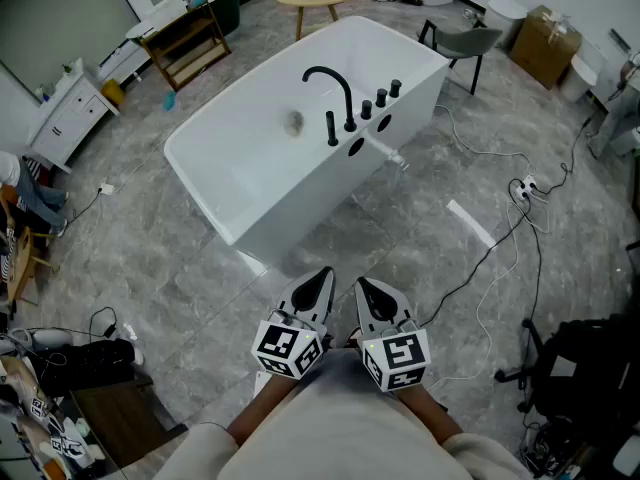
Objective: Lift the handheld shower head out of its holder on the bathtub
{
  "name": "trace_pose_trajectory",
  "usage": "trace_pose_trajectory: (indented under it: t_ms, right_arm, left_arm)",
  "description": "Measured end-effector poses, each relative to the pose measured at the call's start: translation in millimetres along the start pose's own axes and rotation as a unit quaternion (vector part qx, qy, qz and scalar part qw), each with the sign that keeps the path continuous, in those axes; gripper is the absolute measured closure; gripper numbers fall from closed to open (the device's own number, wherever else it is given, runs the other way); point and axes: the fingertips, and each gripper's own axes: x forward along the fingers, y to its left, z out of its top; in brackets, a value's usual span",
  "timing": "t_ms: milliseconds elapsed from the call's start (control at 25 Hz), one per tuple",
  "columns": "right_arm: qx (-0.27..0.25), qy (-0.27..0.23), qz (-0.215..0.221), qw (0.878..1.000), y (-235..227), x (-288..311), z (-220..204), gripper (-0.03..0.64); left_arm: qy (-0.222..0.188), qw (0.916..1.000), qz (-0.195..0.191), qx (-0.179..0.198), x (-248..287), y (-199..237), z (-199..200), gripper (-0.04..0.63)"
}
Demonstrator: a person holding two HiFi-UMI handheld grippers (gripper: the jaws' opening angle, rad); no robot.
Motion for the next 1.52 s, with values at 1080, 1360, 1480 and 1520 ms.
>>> trace_pose_trajectory:
  t_ms: [1080, 1360, 1480, 1520]
  right_arm:
    - [0.032, 0.002, -0.022, 0.999, -32, 19, 0, 0.603]
    - [0.021, 0.016, -0.027, 0.999, -39, 76, 23, 0.603]
    - [0.022, 0.018, -0.028, 0.999, -40, 110, 35, 0.603]
    - [0.021, 0.019, -0.029, 0.999, -41, 121, 39, 0.603]
  left_arm:
    - [0.032, 0.9991, -0.028, -0.008, 34, 7, -13, 0.598]
    - [0.020, 0.9986, -0.040, -0.028, 72, 52, 12, 0.598]
    - [0.029, 0.9981, -0.043, -0.034, 88, 84, 19, 0.598]
    - [0.029, 0.9979, -0.044, -0.036, 94, 94, 24, 0.598]
